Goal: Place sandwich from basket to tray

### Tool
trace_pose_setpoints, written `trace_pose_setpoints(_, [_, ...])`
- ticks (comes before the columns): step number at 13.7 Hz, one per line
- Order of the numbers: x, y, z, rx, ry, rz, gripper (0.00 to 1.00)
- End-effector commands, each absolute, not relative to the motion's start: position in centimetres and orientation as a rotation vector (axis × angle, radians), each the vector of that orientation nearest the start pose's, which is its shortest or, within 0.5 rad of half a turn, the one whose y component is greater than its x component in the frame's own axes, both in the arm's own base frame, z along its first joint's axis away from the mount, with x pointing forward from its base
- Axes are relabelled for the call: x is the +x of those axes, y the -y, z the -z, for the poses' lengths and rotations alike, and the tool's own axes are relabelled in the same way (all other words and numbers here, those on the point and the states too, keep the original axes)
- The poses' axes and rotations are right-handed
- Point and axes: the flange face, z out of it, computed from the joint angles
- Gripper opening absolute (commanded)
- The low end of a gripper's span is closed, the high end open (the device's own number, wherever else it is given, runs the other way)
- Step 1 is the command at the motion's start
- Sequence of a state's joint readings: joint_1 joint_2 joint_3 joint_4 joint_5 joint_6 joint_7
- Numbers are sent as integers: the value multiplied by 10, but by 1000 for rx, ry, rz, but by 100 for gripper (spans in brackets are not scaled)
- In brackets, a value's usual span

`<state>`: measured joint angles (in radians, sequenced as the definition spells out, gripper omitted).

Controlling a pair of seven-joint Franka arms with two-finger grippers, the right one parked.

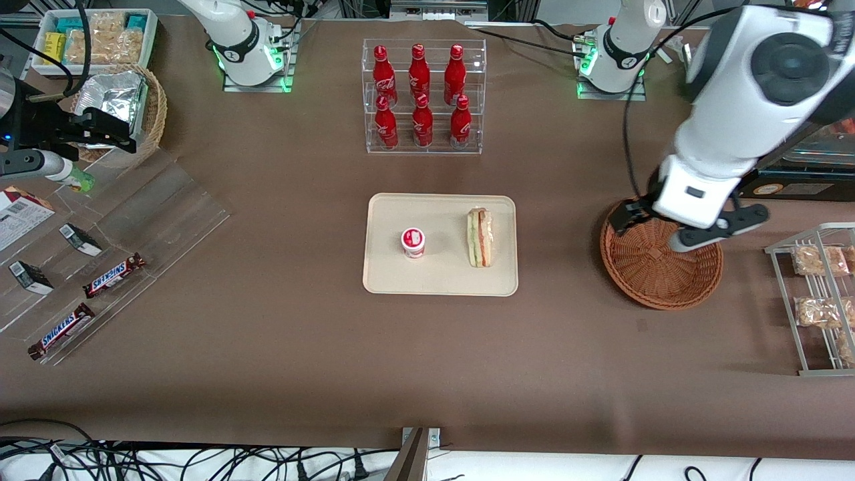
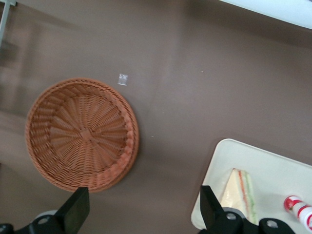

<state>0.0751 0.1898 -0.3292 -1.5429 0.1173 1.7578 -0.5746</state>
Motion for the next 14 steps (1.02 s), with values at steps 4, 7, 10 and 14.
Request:
trace_pose_setpoints(4, [587,46,-591,-3137,98,26,100])
trace_pose_setpoints(7, [582,34,-593,-3135,-118,-6,100])
trace_pose_setpoints(10, [579,38,-595,-3128,-236,-16,100])
trace_pose_setpoints(14, [580,40,-593,-3127,-251,-20,100])
